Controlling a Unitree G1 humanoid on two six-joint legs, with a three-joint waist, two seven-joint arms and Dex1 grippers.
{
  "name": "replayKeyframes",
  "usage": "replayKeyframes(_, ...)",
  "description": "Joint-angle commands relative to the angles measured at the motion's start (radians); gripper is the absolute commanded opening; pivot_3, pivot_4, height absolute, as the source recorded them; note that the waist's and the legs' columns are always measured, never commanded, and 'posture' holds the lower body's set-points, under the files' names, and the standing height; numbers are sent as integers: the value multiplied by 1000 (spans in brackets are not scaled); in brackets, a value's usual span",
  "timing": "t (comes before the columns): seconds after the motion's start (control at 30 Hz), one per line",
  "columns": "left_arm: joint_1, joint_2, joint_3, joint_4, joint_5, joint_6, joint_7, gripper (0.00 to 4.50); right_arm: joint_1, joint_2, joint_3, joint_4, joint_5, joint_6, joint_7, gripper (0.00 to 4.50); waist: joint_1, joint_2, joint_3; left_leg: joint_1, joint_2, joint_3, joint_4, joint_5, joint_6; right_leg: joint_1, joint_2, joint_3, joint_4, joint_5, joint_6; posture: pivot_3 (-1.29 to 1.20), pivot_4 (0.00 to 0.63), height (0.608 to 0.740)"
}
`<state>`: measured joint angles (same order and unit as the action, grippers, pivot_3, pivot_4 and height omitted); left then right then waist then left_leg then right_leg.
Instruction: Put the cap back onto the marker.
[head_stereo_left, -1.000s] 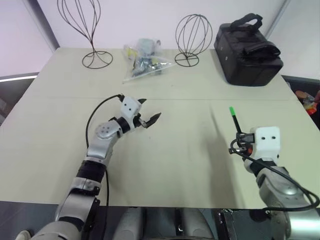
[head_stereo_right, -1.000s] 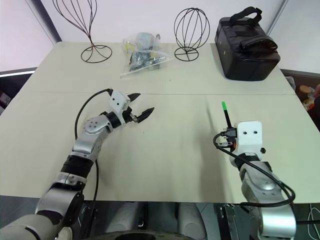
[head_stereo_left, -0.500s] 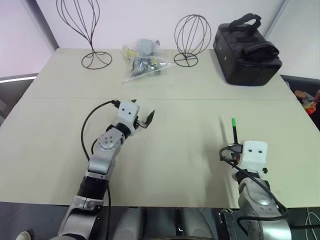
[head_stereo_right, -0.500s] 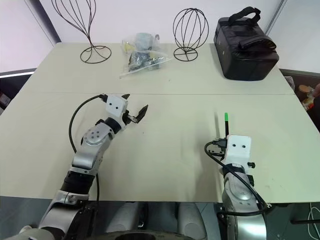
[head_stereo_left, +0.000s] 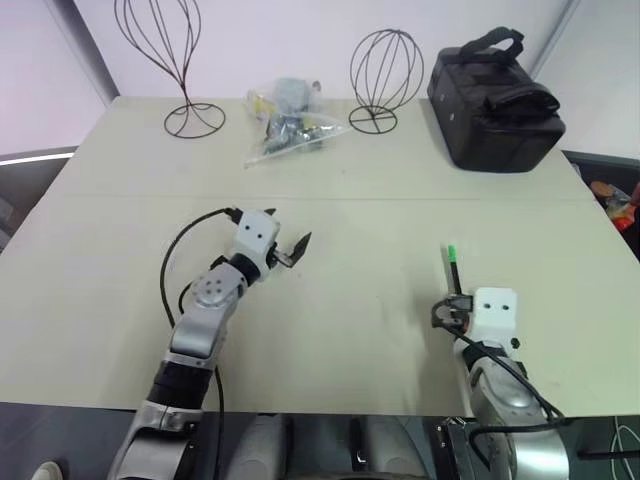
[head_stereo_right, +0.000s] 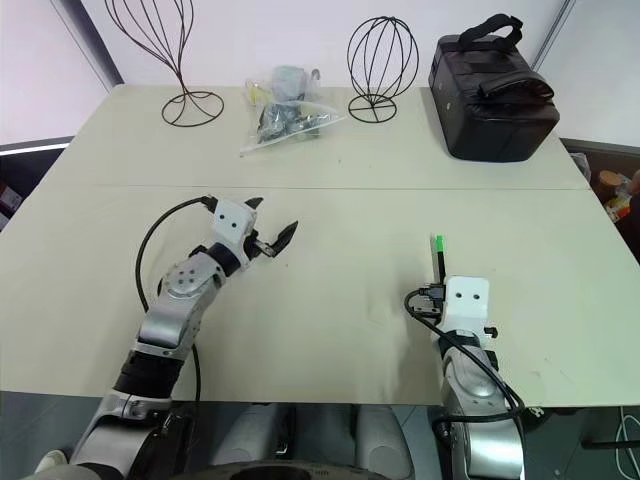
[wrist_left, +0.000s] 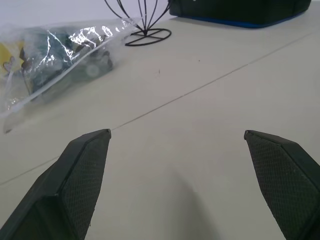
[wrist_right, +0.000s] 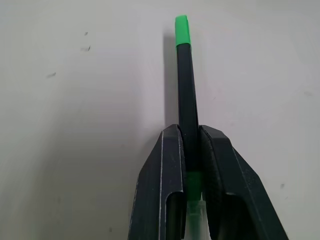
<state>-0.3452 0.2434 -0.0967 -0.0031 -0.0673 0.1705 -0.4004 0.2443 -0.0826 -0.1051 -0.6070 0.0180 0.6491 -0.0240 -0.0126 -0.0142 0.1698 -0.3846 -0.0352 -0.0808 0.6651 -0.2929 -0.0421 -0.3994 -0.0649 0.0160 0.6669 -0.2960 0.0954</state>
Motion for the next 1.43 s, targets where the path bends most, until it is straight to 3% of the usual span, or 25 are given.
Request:
replayKeyframes(0.03,12,8,6,-49,-2,-1,-5,4469,-3,7,-19,-13,24,-6,12,0,0,0,0,0,0,0,0,0,0,0,0,0,0,0,0,0,150,740)
replayKeyframes(0.23,32,18,3,-58,-2,-6,-20,4469,-1,10,-27,0,36,0,20,0,0,0,0,0,0,0,0,0,0,0,0,0,0,0,0,0,150,740)
replayKeyframes(0.27,34,20,3,-56,-3,-9,-22,4500,0,10,-27,-1,37,0,20,1011,0,0,0,0,0,0,0,0,0,0,0,0,0,0,0,0,150,740)
replayKeyframes(0.47,42,27,1,-48,-9,-24,-41,4500,32,-5,-21,-55,42,5,39,3918,-3,0,0,1,1,0,-1,0,0,1,1,0,0,0,0,0,150,740)
replayKeyframes(0.67,39,36,13,-48,-52,-58,-109,4500,88,-107,-7,-240,90,37,156,3918,0,1,0,1,0,0,-1,0,0,1,0,0,0,0,0,0,150,740)
replayKeyframes(0.83,76,94,17,-80,-149,-192,-299,4500,153,-318,-4,-430,192,64,351,3918,-1,1,0,1,1,0,-1,0,0,2,1,0,-2,0,0,0,150,740)
replayKeyframes(1.07,109,170,47,-72,-226,-211,-420,4500,347,-576,-109,-440,374,-106,493,3918,5,0,1,9,1,0,-2,-1,1,12,-1,-1,-5,0,0,0,150,740)
replayKeyframes(1.23,132,205,75,-94,-270,-184,-452,4500,481,-645,-189,-440,452,-196,480,3918,2,0,1,9,2,0,-2,-1,2,12,0,0,-5,0,0,0,150,740)
replayKeyframes(1.43,156,230,94,-76,-287,-204,-495,4500,533,-664,-259,-440,483,-211,453,3918,4,0,1,9,2,0,-2,-1,2,12,0,0,-5,0,0,0,150,740)
